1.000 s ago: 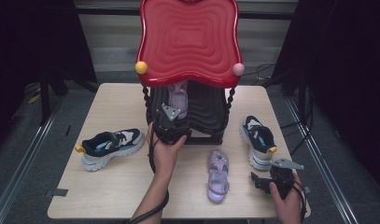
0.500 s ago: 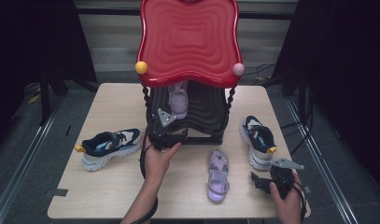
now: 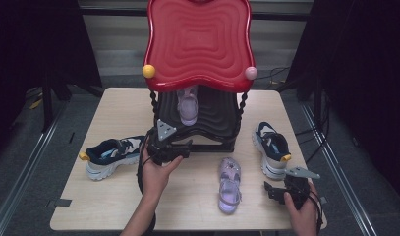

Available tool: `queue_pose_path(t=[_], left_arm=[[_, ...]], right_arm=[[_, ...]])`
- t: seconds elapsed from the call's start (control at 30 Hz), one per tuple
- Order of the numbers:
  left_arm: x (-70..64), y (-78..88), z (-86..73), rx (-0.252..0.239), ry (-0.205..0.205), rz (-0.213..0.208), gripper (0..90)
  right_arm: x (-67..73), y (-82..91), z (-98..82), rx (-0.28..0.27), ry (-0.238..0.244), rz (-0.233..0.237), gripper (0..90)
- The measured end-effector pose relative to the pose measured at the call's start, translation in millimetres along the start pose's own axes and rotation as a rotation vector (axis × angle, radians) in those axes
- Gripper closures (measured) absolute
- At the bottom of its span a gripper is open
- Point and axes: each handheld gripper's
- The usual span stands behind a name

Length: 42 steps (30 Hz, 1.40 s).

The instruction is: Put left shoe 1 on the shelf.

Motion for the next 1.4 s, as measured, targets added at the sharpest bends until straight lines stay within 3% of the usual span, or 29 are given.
queue_pose_path(t=[0.4, 0.5, 0.8, 0.97, 1.13, 1.4], left_arm=[[15.5, 17.2, -14.3, -0.017, -0.009, -0.034, 16.5], [22.3, 22.0, -20.6, -0.008, -0.025, -0.019, 16.1], [37.3, 28.1, -40.0, 0.018, -0.019, -0.029, 15.8], [43.9, 28.2, -60.0, 0.064, -0.046, -0.009, 15.8], [50.2, 25.5, -77.7, 0.103, -0.032, -0.022, 15.8], [53.1, 19.8, -91.7, 0.143, -0.052, -0.044, 15.6]], right_arm=[[-1.3, 1.1, -1.4, -0.004, 0.022, 0.015, 9.9], [-1.0, 2.2, -2.2, -0.005, 0.028, 0.028, 9.9], [0.4, 4.5, -4.1, -0.009, 0.050, 0.049, 9.9], [2.4, 6.2, -5.2, -0.011, 0.059, 0.059, 9.9], [5.6, 7.8, -6.2, -0.014, 0.074, 0.076, 9.9], [10.9, 9.8, -6.9, -0.015, 0.090, 0.094, 9.9]])
Point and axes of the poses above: each handheld gripper's, and its own axes: y roughly backward along the jaws, z roughly out of its top, x roughly to its left, and after that the axes turned 11 degrees about y, right-handed
